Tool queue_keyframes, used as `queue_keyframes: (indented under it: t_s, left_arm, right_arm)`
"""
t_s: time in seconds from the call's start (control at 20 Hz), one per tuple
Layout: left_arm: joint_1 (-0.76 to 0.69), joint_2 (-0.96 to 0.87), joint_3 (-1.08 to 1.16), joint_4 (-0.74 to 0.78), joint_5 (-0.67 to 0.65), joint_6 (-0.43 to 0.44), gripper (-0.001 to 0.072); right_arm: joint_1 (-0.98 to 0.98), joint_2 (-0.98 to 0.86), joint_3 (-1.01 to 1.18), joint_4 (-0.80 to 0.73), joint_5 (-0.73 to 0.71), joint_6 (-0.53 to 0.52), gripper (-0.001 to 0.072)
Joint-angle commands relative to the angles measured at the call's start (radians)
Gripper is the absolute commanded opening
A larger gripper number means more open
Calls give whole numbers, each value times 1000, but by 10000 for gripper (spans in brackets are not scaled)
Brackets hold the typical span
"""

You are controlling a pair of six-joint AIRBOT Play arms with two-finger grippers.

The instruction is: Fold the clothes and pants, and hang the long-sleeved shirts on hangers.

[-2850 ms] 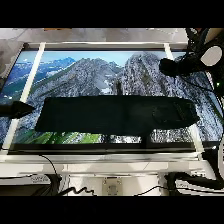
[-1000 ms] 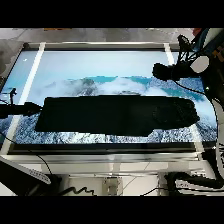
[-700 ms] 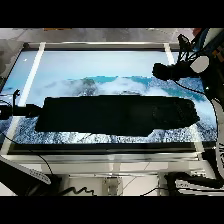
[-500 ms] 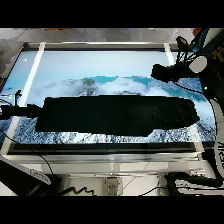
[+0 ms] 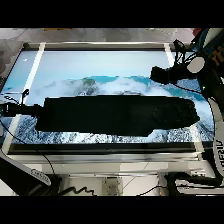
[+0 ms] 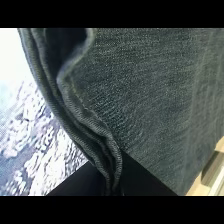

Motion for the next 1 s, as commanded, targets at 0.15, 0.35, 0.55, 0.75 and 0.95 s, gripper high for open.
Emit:
queue_keyframes:
  t_s: [0.15,0.35,0.55,0.75,0.95]
  left_arm:
    - [-6,65,2,-110,-17,-7,16]
    - [-3,135,2,-163,6,-8,16]
    - [-21,184,2,-163,6,-60,16]
    - [-80,203,2,-180,5,-102,16]
    - [-175,203,2,-183,6,-109,16]
  right_arm:
    - [106,-2,-66,20,-17,5,196]
    - [238,-26,-126,18,-165,3,148]
    - [349,-160,-125,116,-246,67,21]
    - [411,-303,-122,443,-248,66,21]
    - [485,-361,-72,504,-325,76,20]
